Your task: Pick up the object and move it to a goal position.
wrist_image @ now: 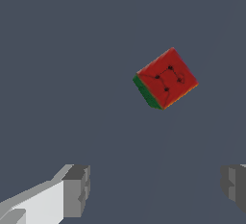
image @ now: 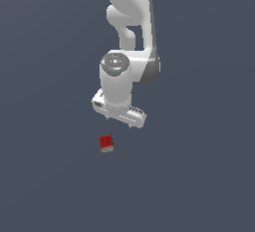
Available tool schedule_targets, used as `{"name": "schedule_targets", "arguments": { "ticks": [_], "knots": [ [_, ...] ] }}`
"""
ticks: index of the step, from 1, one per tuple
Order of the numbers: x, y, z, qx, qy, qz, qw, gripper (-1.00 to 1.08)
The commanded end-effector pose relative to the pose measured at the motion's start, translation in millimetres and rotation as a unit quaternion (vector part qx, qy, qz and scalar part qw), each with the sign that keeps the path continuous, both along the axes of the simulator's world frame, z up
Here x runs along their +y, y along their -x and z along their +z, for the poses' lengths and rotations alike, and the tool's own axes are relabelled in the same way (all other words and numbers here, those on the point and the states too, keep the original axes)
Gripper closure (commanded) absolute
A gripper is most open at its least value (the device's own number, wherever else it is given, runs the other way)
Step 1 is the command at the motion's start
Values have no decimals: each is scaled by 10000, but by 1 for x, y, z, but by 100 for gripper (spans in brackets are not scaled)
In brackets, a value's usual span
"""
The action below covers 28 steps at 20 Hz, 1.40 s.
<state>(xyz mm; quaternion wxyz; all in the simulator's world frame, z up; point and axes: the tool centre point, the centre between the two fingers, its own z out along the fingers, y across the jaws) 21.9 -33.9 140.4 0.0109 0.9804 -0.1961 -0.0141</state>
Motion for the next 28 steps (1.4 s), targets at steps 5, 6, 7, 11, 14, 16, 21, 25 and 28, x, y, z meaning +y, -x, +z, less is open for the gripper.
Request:
{"name": "schedule_targets", "arguments": {
  "ticks": [5, 6, 7, 11, 14, 16, 21, 25, 28],
  "knots": [
    [-14, -13, -12, -34, -14, -1078, 9942, -92],
    [-16, -15, -14, -39, -15, -1241, 9923, -92],
    [-18, -16, -16, -44, -16, -1403, 9901, -92],
    [-26, -24, -24, -66, -18, -2045, 9788, -92],
    [-33, -29, -30, -82, -16, -2518, 9677, -92],
    [-37, -32, -34, -94, -15, -2828, 9591, -92],
    [-47, -40, -43, -124, -8, -3561, 9344, -92],
    [-53, -45, -49, -145, -4, -4012, 9159, -92],
    [-57, -48, -52, -158, -1, -4266, 9043, -92]
  ]
}}
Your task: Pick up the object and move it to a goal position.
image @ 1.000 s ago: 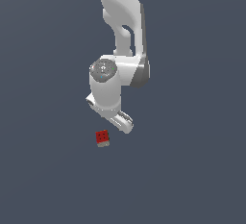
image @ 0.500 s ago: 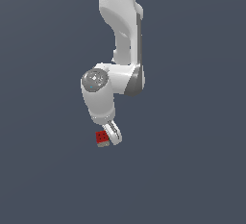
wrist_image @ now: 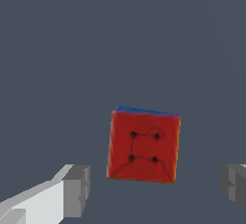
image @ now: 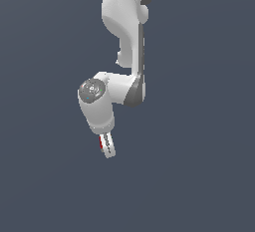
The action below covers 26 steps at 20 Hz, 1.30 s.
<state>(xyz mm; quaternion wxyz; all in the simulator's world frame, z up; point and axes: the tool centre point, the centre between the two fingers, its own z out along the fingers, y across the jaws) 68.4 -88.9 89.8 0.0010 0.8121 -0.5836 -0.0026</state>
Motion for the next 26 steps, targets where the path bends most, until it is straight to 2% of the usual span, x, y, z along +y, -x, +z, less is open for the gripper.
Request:
{"name": "schedule_targets", "arguments": {
  "ticks": [1, 7, 14, 26],
  "knots": [
    [-3, -2, -3, -12, 3, -228, 9997, -92],
    [-7, -5, -6, -25, 8, -517, 9987, -92],
    [-7, -5, -10, -24, 8, -528, 9986, -92],
    [-7, -4, -57, -26, 7, -556, 9985, -92]
  ]
}}
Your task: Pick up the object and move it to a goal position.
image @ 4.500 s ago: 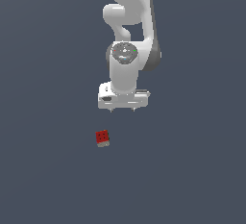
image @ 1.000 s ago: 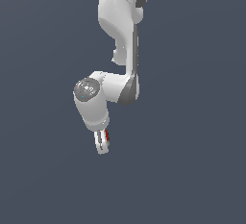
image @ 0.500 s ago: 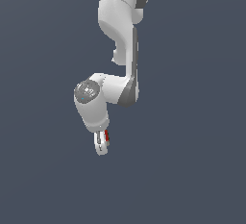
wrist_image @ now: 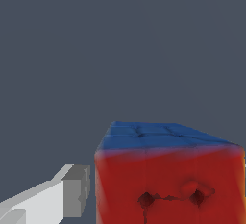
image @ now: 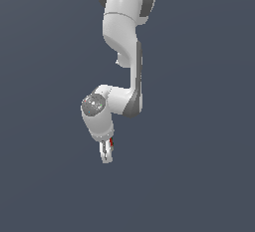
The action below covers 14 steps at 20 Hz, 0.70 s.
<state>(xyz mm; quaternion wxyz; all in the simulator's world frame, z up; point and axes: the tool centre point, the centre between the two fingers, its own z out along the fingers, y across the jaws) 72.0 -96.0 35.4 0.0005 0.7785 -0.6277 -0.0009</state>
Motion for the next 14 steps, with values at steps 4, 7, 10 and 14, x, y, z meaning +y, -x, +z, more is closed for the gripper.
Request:
{"name": "schedule_targets", "arguments": {
  "ticks": [4, 7, 10, 14],
  "knots": [
    [0, -2, -2, -10, 0, -1, 10000, 108],
    [0, -2, -2, -10, 0, -1, 10000, 108],
    [0, -2, -2, -10, 0, -1, 10000, 108],
    [0, -2, -2, -7, 0, 1, 10000, 108]
  ]
}}
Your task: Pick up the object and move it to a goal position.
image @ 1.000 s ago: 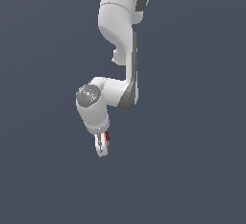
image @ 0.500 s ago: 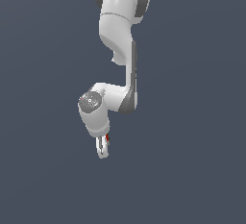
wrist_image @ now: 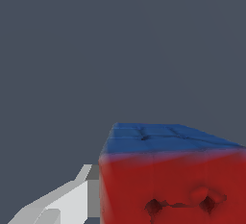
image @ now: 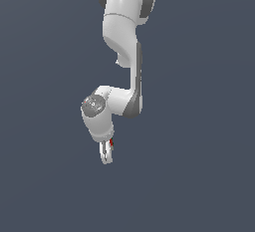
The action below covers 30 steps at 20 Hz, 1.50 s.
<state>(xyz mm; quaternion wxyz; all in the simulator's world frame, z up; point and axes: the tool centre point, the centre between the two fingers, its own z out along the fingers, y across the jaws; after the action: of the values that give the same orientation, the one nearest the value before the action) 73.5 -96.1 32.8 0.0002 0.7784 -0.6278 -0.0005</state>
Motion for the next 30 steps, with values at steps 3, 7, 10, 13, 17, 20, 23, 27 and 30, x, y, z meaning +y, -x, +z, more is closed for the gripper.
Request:
{"name": "schedule_targets", "arguments": {
  "ticks": [3, 7, 10, 13, 17, 20, 23, 27, 30],
  "knots": [
    [-1, 1, 1, -2, 1, 2, 10000, 108],
    [-5, 6, 3, -2, 1, 2, 10000, 108],
    [-10, 13, 7, -2, 1, 2, 10000, 108],
    [-18, 23, 12, -1, -1, 2, 10000, 108],
    [-32, 42, 22, -1, -1, 2, 10000, 108],
    [-46, 61, 31, -2, -5, 2, 10000, 108],
    [-63, 82, 42, -3, -8, 2, 10000, 108],
    [-86, 111, 58, -4, -10, 2, 10000, 108],
    [-102, 131, 68, -4, -10, 2, 10000, 108]
  ]
}}
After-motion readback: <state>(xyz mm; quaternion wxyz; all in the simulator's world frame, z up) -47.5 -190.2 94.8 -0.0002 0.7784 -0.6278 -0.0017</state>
